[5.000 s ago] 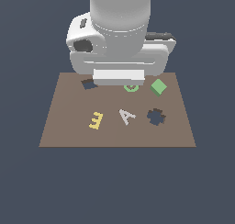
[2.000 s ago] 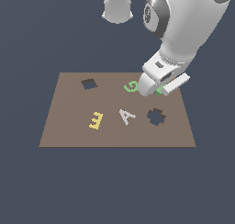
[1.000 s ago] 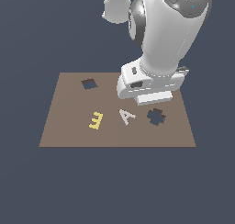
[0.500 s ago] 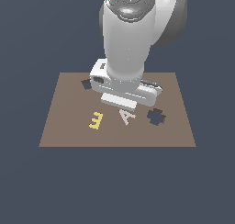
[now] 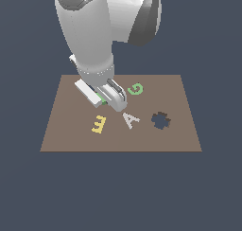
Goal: Insert a designated object into the corresponding slot on a board.
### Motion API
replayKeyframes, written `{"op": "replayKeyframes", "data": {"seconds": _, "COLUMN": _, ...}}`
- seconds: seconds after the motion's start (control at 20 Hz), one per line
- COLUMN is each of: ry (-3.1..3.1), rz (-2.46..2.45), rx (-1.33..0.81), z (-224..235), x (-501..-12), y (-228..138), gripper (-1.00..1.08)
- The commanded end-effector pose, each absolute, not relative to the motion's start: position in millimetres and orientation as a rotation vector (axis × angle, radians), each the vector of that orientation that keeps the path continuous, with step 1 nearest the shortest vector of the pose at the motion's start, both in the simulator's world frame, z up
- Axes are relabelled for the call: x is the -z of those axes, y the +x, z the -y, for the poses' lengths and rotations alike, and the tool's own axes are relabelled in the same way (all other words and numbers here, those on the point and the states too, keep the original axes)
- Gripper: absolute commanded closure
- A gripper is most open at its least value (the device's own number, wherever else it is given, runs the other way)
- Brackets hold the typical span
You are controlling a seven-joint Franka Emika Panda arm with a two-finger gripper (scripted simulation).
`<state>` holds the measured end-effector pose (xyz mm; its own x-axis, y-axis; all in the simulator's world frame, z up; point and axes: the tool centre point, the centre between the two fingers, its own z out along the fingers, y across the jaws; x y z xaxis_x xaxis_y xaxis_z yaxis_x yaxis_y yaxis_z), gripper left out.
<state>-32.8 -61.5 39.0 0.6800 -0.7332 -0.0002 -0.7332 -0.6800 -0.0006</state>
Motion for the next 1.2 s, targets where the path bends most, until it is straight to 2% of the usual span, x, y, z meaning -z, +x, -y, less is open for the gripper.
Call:
{"op": "replayKeyframes", "data": {"seconds": 0.0, "ry": -2.802, "rz": -1.418, "rx": 0.001, "z": 76, "x": -40, "y": -44, "gripper": 1.08}}
{"op": "replayKeyframes", "data": {"seconds": 0.6, "ry": -2.545, "rz": -1.840, "rx": -0.001, "z": 110, "x": -40, "y": -86, "gripper": 1.08}}
{"op": "replayKeyframes", "data": {"seconds": 1.15, "ry": -2.513, "rz": -1.884, "rx": -0.002, "z": 112, "x": -34, "y": -91, "gripper": 1.08}}
